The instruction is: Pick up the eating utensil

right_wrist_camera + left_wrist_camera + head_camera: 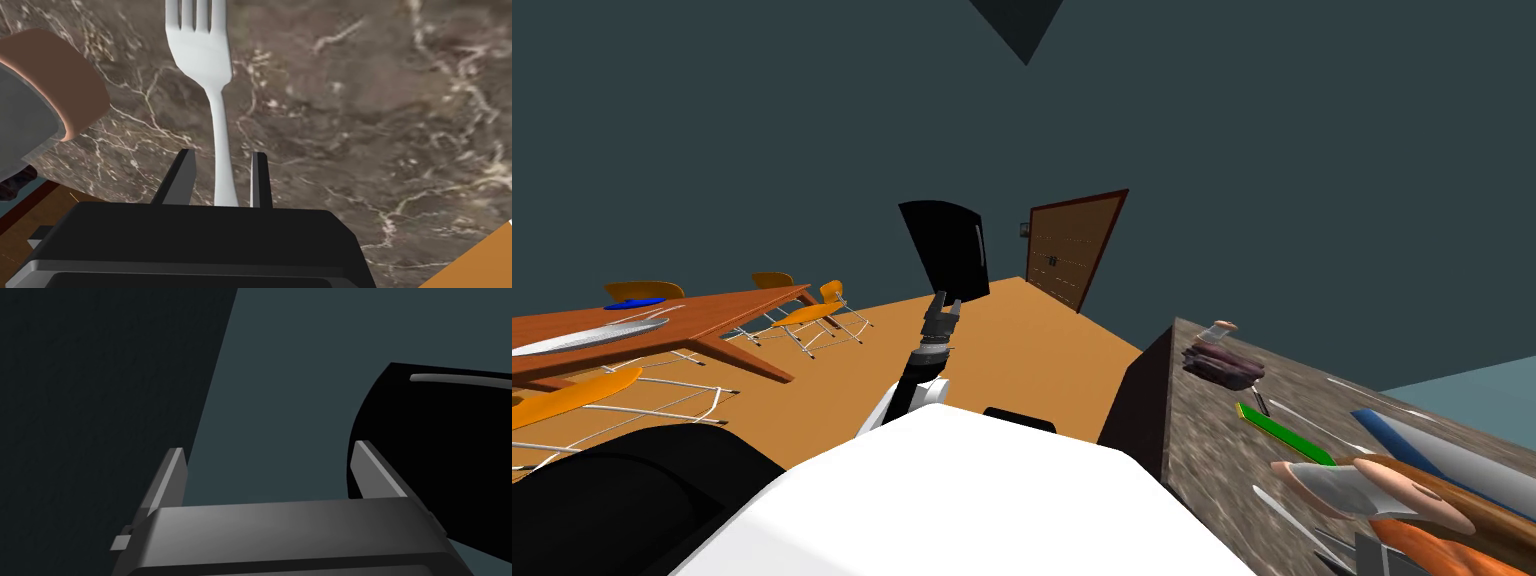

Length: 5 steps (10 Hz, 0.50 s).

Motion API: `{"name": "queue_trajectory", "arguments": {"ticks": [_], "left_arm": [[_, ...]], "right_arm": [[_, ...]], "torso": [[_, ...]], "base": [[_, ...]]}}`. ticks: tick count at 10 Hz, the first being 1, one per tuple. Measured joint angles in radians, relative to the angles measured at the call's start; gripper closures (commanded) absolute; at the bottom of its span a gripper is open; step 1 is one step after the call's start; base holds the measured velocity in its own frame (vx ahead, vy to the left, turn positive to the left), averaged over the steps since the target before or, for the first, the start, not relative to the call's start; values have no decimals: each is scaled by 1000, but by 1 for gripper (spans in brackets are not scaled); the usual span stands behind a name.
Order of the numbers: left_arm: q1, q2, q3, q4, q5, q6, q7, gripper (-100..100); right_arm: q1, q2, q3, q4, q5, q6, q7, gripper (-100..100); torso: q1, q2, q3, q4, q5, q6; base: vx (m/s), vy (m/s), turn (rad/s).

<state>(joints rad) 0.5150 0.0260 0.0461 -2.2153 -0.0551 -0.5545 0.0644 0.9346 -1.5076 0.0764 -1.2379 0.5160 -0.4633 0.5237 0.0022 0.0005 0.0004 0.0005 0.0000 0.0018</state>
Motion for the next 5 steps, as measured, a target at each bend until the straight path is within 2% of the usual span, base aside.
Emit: {"name": "queue_trajectory", "arguments": {"ticks": [1, 2, 4, 5], "left_arm": [[0, 0, 0, 0, 0, 0, 0, 0], [0, 0, 0, 0, 0, 0, 0, 0], [0, 0, 0, 0, 0, 0, 0, 0], [0, 0, 0, 0, 0, 0, 0, 0]], "right_arm": [[0, 0, 0, 0, 0, 0, 0, 0], [0, 0, 0, 0, 0, 0, 0, 100], [-7, -31, 1, -3, -3, -6, -15, 100], [3, -42, -10, -2, -8, -14, -18, 100]], "torso": [[0, 0, 0, 0, 0, 0], [0, 0, 0, 0, 0, 0], [3, 3, 2, 1, 1, 1], [3, 3, 2, 1, 1, 1]], "base": [[0, 0, 0], [-19, 28, -120], [-30, 35, -85], [-14, 12, -6]]}}
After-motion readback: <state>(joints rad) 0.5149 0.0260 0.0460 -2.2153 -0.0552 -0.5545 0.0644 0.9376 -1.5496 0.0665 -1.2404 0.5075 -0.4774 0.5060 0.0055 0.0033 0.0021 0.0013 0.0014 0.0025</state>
